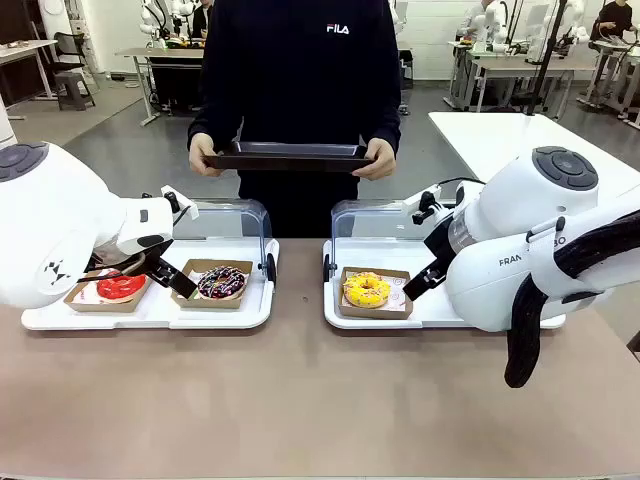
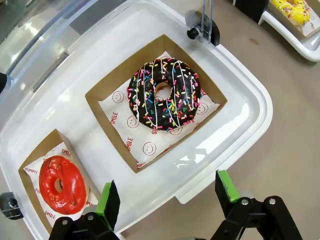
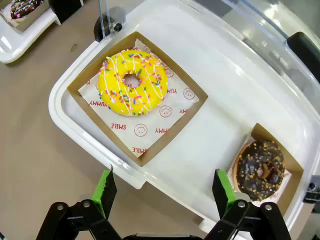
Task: Provide the desired donut to the person.
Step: Pick up and lift the Paper togo box containing the Donut pointed at by the person.
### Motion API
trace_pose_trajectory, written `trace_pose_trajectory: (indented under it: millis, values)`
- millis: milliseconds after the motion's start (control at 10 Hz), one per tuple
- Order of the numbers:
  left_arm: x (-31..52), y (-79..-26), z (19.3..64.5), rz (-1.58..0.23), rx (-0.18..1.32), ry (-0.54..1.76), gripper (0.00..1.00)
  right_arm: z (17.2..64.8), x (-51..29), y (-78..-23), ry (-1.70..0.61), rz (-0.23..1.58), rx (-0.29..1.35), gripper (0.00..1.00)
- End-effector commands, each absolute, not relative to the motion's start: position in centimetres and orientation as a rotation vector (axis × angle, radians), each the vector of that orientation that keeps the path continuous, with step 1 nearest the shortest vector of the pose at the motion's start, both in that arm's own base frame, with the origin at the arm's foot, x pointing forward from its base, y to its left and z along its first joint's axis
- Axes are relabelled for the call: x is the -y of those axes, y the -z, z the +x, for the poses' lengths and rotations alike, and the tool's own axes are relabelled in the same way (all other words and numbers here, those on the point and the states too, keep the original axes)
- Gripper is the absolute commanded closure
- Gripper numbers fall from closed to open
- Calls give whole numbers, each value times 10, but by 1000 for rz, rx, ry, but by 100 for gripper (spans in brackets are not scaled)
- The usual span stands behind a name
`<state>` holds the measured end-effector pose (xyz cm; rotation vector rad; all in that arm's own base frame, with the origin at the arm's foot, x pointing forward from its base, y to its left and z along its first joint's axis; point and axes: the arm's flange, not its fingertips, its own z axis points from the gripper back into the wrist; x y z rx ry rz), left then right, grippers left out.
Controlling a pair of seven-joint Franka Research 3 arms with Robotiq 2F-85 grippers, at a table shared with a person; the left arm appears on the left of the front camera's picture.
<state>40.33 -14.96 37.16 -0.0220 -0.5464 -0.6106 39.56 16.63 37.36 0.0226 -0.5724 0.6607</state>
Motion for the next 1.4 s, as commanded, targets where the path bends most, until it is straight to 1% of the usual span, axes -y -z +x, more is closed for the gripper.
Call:
trace_pose_trajectory:
  millis: [0,1300]
  values:
    - [150,-372,403,-22,547,611,0,396,-166,-374,-661,23,572,0]
    - [150,-372,403,-22,547,611,0,396,-166,-374,-661,23,572,0]
